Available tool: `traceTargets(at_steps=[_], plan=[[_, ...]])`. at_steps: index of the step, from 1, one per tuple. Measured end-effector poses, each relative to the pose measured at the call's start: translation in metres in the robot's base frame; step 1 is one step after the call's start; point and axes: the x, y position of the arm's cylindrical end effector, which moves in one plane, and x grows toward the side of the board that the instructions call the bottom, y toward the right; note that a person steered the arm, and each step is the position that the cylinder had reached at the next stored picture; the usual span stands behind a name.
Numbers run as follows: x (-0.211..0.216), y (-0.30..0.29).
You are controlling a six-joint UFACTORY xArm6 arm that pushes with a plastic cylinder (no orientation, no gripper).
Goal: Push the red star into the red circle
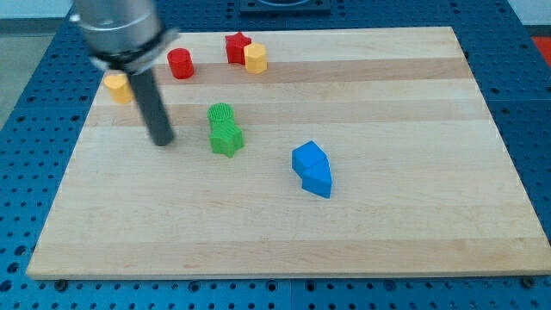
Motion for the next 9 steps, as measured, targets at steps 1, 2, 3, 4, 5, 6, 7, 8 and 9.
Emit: traceTargets(at_steps=[1,2,3,4,5,6,7,8,9], plan=[[-0.020,-0.091],[-0.034,-0.097],[-0.089,-0.092],[-0.131,-0.093],[-0.109,-0.080],[-0.089,-0.084],[-0.075,-0.084],[-0.071,-0.070],[-0.082,-0.024]])
